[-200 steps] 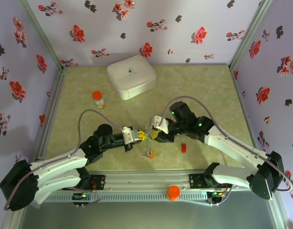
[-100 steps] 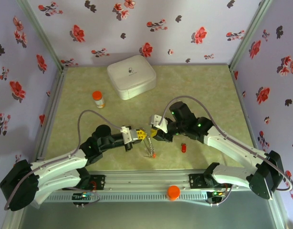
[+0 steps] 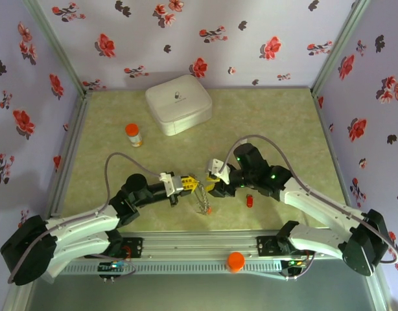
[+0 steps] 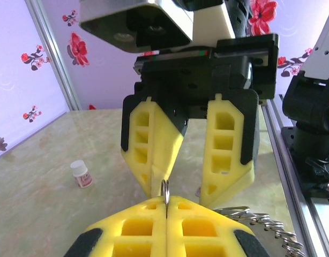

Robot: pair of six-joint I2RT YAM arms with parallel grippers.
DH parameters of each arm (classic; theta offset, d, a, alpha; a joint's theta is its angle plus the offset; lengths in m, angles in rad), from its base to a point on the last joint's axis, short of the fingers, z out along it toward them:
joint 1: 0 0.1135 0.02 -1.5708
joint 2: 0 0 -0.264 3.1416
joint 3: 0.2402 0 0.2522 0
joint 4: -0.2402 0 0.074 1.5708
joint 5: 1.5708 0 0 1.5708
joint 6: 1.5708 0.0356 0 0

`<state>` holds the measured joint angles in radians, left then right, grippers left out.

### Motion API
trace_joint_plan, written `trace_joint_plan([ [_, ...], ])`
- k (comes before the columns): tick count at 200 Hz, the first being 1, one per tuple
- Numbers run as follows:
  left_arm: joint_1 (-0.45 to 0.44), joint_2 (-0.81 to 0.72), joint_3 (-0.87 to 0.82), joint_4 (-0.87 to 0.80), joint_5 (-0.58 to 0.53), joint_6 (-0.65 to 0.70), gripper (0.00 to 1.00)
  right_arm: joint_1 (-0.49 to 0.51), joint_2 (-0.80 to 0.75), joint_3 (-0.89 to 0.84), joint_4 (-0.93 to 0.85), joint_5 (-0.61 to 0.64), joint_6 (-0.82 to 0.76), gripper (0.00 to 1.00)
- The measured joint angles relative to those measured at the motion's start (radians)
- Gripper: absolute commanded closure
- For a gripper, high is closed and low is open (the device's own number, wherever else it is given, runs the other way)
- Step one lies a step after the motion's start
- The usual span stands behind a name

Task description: Put the keys on the keyring

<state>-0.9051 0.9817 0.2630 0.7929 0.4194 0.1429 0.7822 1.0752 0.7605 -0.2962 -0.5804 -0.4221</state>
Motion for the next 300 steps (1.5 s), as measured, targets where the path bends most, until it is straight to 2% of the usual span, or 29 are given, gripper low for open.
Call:
trace_joint_plan([
  [36,0.000,0.005,-0.004,0.072,0.000,-0.037,1.00,0.023,0.008,-0.041,0.107,-0.014,0.064,0.55],
  [63,0.000,0.010,-0.004,0.132,0.000,-0.067,1.00,0.040,0.023,-0.082,0.190,-0.014,0.105,0.56],
  [88,0.000,0.010,-0.005,0.158,0.000,-0.084,1.00,0.043,0.026,-0.107,0.242,0.006,0.129,0.61],
  [122,0.000,0.012,-0.005,0.174,0.000,-0.089,1.00,0.043,0.018,-0.109,0.282,0.039,0.138,0.76],
  [153,0.000,0.014,-0.006,0.176,0.000,-0.089,1.00,0.043,-0.014,-0.109,0.280,0.060,0.127,0.88],
  [176,0.001,0.014,-0.010,0.170,0.000,-0.089,1.00,0.043,-0.040,-0.109,0.253,0.070,0.116,0.94],
  [256,0.003,0.001,-0.010,0.095,-0.001,-0.084,1.00,0.043,-0.063,-0.041,0.140,0.080,0.074,1.00],
  [300,0.003,-0.019,-0.010,0.033,-0.011,-0.056,1.00,0.045,-0.063,-0.013,0.072,0.085,0.036,1.00],
])
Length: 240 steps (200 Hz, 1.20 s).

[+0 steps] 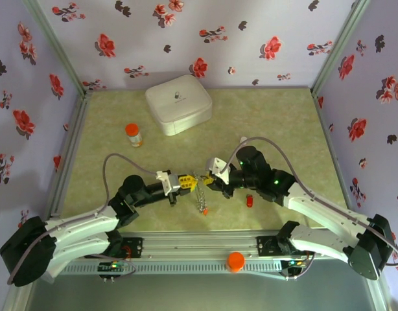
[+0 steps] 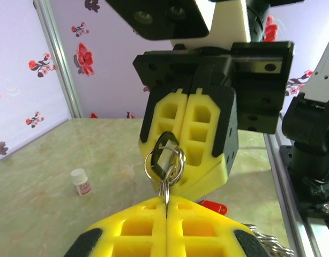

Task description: Put the keys on the keyring

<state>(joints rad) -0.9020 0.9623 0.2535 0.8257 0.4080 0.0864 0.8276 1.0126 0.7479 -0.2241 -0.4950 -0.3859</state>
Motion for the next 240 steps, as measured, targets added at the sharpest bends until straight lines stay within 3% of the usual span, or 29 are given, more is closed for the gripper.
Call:
trace_joint_plan([
  [4,0.000,-0.002,0.002,-0.008,-0.004,0.004,1.00,0.000,0.000,0.003,-0.008,0.002,-0.004,1.00],
  [34,-0.001,-0.014,0.016,-0.057,-0.036,0.042,0.65,0.003,0.000,0.034,-0.071,0.022,-0.034,1.00],
  [71,-0.001,-0.040,0.013,-0.064,-0.124,0.041,0.48,0.004,0.000,0.071,-0.124,0.050,-0.064,1.00],
  [94,-0.001,-0.109,-0.013,-0.039,-0.260,0.011,0.47,0.013,0.026,0.105,-0.145,0.058,-0.079,1.00],
  [122,0.002,-0.263,-0.021,-0.069,-0.520,-0.033,0.38,0.060,0.105,0.152,-0.129,0.065,-0.086,1.00],
  [144,0.016,-0.433,-0.002,-0.171,-0.777,-0.081,0.34,0.097,0.193,0.199,-0.088,0.059,-0.086,1.00],
  [166,0.044,-0.577,0.055,-0.304,-0.960,-0.116,0.35,0.126,0.279,0.240,0.009,0.036,-0.078,1.00],
  [208,0.061,-0.676,0.100,-0.457,-1.119,-0.169,0.32,0.144,0.430,0.259,0.229,0.022,-0.053,1.00],
  [240,0.062,-0.657,0.097,-0.529,-1.141,-0.218,0.31,0.132,0.502,0.254,0.172,0.103,-0.130,1.00],
])
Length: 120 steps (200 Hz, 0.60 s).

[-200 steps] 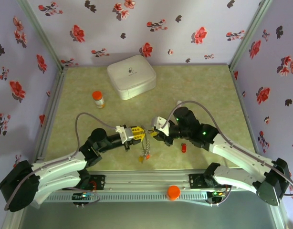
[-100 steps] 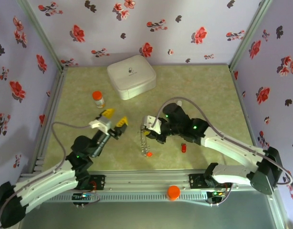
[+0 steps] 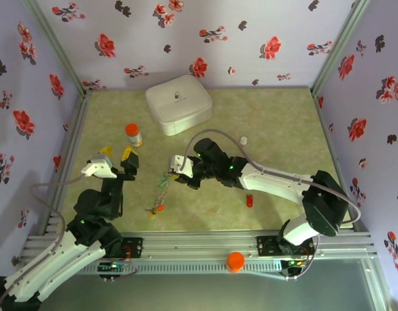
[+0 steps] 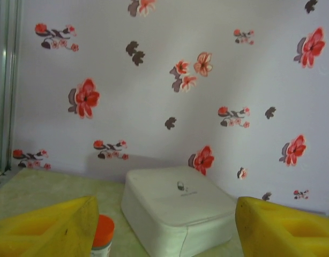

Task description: Put the keys on the keyring

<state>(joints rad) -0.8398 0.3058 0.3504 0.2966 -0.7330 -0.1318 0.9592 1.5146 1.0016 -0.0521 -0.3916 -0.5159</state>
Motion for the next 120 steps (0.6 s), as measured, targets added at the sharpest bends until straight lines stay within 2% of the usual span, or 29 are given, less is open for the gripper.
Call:
trace_joint_plan([
  [73,0.018,0.136,-0.020,-0.040,0.008,-0.077,0.31,-0.024,-0.010,-0.045,-0.420,0.282,-0.171,1.00],
  [120,0.034,0.167,-0.020,-0.040,0.020,-0.097,0.31,-0.045,-0.012,-0.086,-0.539,0.416,-0.189,1.00],
])
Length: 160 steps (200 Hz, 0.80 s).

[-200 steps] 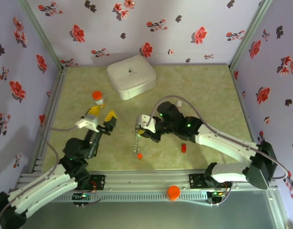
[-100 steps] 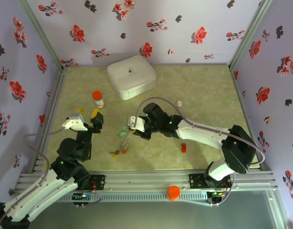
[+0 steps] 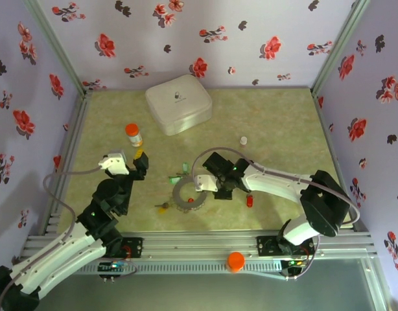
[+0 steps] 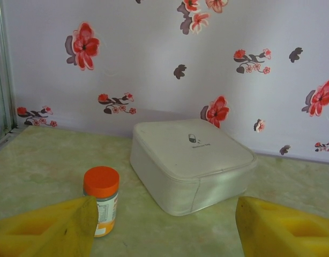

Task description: Put the keys on the keyring

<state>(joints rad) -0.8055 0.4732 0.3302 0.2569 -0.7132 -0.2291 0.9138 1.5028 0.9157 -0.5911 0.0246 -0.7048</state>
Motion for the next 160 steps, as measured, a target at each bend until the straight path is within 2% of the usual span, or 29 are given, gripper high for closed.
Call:
trace_joint_plan([
  [61,0.026,0.073,0.023,-0.065,0.018,-0.024,0.31,-0.013,0.042,-0.007,-0.036,0.139,-0.003,0.95],
  [82,0.040,0.100,0.033,-0.087,0.037,-0.032,0.31,-0.029,0.059,-0.010,-0.037,0.178,-0.006,0.84],
  [118,0.068,0.151,0.043,-0.103,0.120,-0.037,0.30,-0.058,0.066,-0.011,-0.036,0.241,-0.007,0.74],
  [141,0.084,0.198,0.062,-0.110,0.191,-0.047,0.30,-0.066,0.041,-0.015,-0.035,0.232,0.017,0.70],
  [160,0.104,0.242,0.076,-0.113,0.251,-0.060,0.31,-0.068,-0.050,-0.024,-0.020,0.171,0.090,0.66],
])
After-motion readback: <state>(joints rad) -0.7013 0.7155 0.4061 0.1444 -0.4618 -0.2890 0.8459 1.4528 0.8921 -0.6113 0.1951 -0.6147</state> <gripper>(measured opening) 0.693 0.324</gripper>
